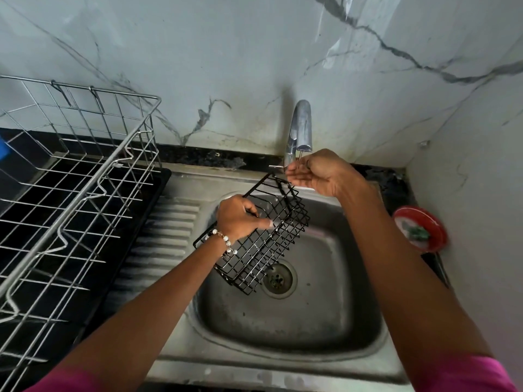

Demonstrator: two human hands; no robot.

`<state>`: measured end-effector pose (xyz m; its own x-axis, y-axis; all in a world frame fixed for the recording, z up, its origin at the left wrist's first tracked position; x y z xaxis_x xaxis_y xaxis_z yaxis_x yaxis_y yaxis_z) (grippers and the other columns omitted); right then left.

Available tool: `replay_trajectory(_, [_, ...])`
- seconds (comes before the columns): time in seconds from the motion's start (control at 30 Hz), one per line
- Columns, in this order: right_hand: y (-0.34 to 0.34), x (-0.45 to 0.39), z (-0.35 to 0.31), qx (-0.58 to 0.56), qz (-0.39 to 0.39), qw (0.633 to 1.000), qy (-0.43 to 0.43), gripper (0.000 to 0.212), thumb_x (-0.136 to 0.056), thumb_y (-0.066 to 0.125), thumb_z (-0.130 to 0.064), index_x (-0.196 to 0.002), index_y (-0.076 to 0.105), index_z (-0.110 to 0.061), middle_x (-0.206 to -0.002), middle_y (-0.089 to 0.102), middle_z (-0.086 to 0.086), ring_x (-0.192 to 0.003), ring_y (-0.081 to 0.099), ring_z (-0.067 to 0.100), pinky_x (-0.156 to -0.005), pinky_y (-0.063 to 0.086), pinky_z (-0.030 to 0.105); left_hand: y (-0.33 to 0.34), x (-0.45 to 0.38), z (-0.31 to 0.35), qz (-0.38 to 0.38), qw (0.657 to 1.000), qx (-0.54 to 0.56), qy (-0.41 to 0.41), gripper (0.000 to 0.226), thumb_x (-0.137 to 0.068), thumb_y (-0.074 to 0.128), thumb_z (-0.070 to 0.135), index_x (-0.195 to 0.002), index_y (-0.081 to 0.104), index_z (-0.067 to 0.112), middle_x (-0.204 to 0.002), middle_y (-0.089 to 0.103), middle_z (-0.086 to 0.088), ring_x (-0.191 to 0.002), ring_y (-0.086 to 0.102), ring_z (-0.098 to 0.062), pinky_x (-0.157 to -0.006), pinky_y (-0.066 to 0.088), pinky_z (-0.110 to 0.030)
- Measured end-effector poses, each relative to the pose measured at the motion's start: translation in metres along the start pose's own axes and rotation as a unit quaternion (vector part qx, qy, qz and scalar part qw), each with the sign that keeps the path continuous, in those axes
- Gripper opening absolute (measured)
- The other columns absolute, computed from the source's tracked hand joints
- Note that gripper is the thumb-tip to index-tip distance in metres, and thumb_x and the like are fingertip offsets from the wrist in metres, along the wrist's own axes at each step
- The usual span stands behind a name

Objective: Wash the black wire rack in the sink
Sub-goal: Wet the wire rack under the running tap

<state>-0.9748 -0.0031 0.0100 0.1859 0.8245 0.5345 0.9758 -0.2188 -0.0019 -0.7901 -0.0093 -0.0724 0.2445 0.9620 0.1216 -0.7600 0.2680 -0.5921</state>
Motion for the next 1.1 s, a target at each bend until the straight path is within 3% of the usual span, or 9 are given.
replay_trajectory(0.1, [0.006,0.002,0.002,-0.015,-0.049,0.999,0.015,0.027,-0.093,0.037,0.009,-0.107,0.059,0.013,-0.106,0.066,0.026,-0.098,0.067,0.032,-0.085,0.056,0.035,0.001,0.003,-0.01,-0.007,0.998,0.035,-0.051,0.034,-0.052,0.095,0.032,-0.063,0.069,0.012,-0.061,0.067,0.0,-0.058,0.056,-0.009,-0.057,0.048,-0.025])
replay_trajectory(0.2, [0.003,-0.001,0.003,-0.003,-0.005,1.0,0.011,0.025,-0.092,0.038,0.008,-0.103,0.06,0.012,-0.114,0.063,0.028,-0.096,0.067,0.032,-0.083,0.057,0.035,0.005,0.004,-0.023,-0.009,0.995,0.051,-0.086,0.034,-0.052,0.095,0.032,-0.063,0.068,0.014,-0.059,0.066,0.002,-0.056,0.055,-0.009,-0.053,0.044,-0.018])
replay_trajectory(0.33, [0.009,0.004,0.002,-0.012,-0.06,0.998,0.013,0.025,-0.093,0.039,0.007,-0.106,0.059,0.013,-0.107,0.066,0.026,-0.097,0.068,0.032,-0.084,0.057,0.035,0.006,0.006,-0.037,-0.012,0.987,0.09,-0.131,0.035,-0.052,0.094,0.027,-0.061,0.064,0.014,-0.061,0.067,-0.006,-0.058,0.054,-0.016,-0.059,0.05,-0.028])
replay_trajectory(0.43, [0.002,0.001,0.0,-0.014,-0.002,1.0,0.001,0.025,-0.093,0.04,0.007,-0.108,0.059,0.013,-0.11,0.064,0.025,-0.098,0.065,0.031,-0.09,0.054,0.038,0.005,0.007,-0.041,-0.009,0.98,0.123,-0.155,0.034,-0.055,0.093,0.018,-0.068,0.064,0.006,-0.061,0.062,-0.004,-0.06,0.052,-0.016,-0.055,0.046,-0.023])
replay_trajectory(0.5, [0.0,-0.001,0.001,0.0,0.026,1.0,-0.004,0.025,-0.094,0.04,0.005,-0.108,0.059,0.012,-0.112,0.062,0.026,-0.098,0.063,0.031,-0.091,0.054,0.039,0.003,0.006,-0.043,-0.003,0.978,0.132,-0.159,0.034,-0.054,0.093,0.015,-0.069,0.064,0.005,-0.062,0.061,-0.005,-0.063,0.054,-0.017,-0.059,0.048,-0.026])
replay_trajectory(0.63, [0.016,0.005,0.001,-0.021,-0.055,0.998,0.01,0.029,-0.092,0.035,0.009,-0.109,0.057,0.015,-0.107,0.065,0.027,-0.101,0.066,0.034,-0.088,0.055,0.036,0.002,0.003,-0.046,0.0,0.98,0.127,-0.155,0.036,-0.051,0.091,0.014,-0.058,0.056,0.013,-0.053,0.055,0.0,-0.059,0.049,-0.016,-0.062,0.047,-0.029])
replay_trajectory(0.77, [0.011,0.0,0.002,0.01,0.016,1.0,-0.007,0.024,-0.092,0.039,0.008,-0.104,0.059,0.011,-0.106,0.061,0.026,-0.094,0.063,0.031,-0.083,0.056,0.034,0.004,0.004,-0.047,-0.011,0.983,0.109,-0.149,0.031,-0.049,0.088,0.015,-0.053,0.057,0.015,-0.048,0.055,0.002,-0.054,0.05,-0.015,-0.064,0.052,-0.031])
replay_trajectory(0.87, [0.017,0.002,0.001,-0.01,-0.036,0.999,0.001,0.024,-0.091,0.038,0.009,-0.1,0.06,0.013,-0.102,0.065,0.026,-0.096,0.066,0.032,-0.084,0.056,0.034,0.005,0.005,-0.047,-0.013,0.983,0.112,-0.148,0.031,-0.049,0.087,0.014,-0.051,0.056,0.016,-0.046,0.053,0.003,-0.053,0.047,-0.015,-0.061,0.049,-0.03])
replay_trajectory(1.1, [0.014,0.003,-0.001,-0.007,-0.032,0.999,-0.009,0.027,-0.092,0.037,0.009,-0.108,0.058,0.015,-0.103,0.065,0.026,-0.094,0.066,0.032,-0.082,0.058,0.034,0.005,0.005,-0.045,-0.011,0.983,0.11,-0.145,0.031,-0.048,0.086,0.014,-0.049,0.056,0.016,-0.046,0.053,0.003,-0.054,0.047,-0.015,-0.062,0.049,-0.03])
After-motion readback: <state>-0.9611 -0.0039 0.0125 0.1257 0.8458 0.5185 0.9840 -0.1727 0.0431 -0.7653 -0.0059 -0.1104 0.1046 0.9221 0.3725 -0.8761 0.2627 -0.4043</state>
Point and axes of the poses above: each hand's wrist, its own x-axis away from the middle knuckle, its own y-axis out of the palm, z = x × y, the point moved 5 cm from there along -x, towards the middle knuckle
